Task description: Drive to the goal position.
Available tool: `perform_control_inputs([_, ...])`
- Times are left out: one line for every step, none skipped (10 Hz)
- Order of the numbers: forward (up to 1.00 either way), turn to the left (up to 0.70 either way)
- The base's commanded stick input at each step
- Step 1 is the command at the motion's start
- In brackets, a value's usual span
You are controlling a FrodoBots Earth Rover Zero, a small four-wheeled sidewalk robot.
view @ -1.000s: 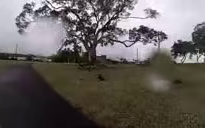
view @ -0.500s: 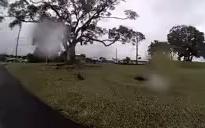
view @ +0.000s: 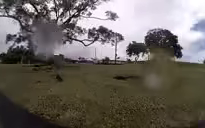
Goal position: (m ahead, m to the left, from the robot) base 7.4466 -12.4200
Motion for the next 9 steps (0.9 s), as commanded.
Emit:
perform_control_inputs([0.00, -0.85])
perform_control_inputs([0.00, -0.85])
perform_control_inputs([0.00, -0.85])
perform_control_inputs([0.00, -0.85])
perform_control_inputs([0.00, -0.85])
perform_control_inputs([0.00, -0.85])
perform_control_inputs([0.00, -0.85])
perform_control_inputs([0.00, -0.85])
perform_control_inputs([0.00, -0.85])
